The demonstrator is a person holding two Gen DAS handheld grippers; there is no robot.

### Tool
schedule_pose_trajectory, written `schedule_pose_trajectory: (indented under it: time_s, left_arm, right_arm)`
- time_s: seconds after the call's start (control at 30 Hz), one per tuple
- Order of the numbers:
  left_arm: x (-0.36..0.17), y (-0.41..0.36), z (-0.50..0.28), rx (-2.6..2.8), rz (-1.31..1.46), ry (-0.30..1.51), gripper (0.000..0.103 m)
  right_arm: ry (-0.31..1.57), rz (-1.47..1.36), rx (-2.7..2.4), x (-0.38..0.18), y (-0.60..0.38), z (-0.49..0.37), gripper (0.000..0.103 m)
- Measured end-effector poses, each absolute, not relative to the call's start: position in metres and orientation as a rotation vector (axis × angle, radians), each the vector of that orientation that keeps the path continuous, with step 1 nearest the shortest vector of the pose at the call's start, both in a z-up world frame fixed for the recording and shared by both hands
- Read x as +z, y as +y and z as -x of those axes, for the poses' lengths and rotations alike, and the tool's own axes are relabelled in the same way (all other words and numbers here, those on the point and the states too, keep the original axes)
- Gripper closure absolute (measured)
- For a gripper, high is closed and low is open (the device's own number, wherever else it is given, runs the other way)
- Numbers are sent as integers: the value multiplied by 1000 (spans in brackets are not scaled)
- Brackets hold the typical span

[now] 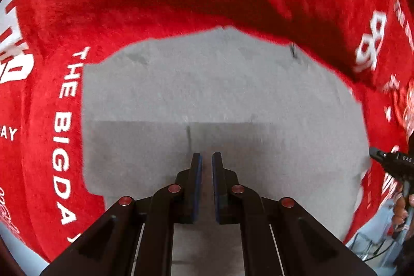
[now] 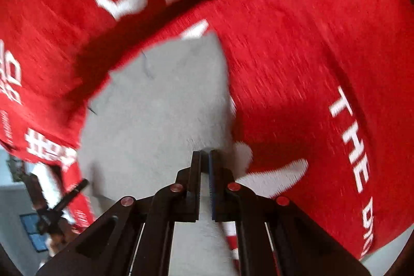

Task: Fold small clothes
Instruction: 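Fold the held side edge inward over the sleeves and open the right gripper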

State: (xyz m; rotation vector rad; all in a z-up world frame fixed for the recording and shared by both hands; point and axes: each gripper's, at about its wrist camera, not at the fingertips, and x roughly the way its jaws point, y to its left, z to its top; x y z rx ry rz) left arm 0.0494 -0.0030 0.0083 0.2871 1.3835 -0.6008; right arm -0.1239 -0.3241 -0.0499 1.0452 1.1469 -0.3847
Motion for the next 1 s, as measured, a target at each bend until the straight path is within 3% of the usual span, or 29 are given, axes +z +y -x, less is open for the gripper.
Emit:
schedule_pose_trajectory:
  time_s: [0.3,0.33,0.37,0.4,0.57,0.63,0.7,0.77,0.87,0.93,1.0]
  left_arm:
    - [2,16,-59,-505,-307,1374,95]
    - [4,19,-62,-491,-318,1368,82]
    - [7,21,-66,-483,-323,1369,36]
    - [11,25,-69,-470,-311,1361,0]
    - [18,22,-77,-483,-283,1317,0]
    - [12,16,-79,-518,-271,1345,5]
    - [1,6,-83,-542,-264,1382,33]
    - [-9,0,-83,-593,-231,1440,44]
    - [-15,-8,-73,-643,-224,1466,47]
    - [-17,-14,-69,-683,-222,1482,64]
    - [-20,-21,-67,-707,-233,1479,93]
  right_arm:
    - [1133,-1039,-431,-28,-316,147,96]
    - [1121,-1049,-411,-27,-310,146,96]
    - [1110,-1061,-385,-24,-304,147,95]
    - [1109,-1067,-355,-24,-294,139,92]
    - [1152,-1078,-253,-30,-254,116,90]
    - [1166,-1086,-229,-34,-241,110,90]
    - [1170,-1105,-207,-37,-229,104,90]
    - [1174,-1113,-192,-37,-222,102,90]
    - [1184,-1117,-175,-38,-215,100,90]
    - [1188,-1118,-174,-38,-216,104,90]
    - [1187,-1125,-178,-37,-217,106,90]
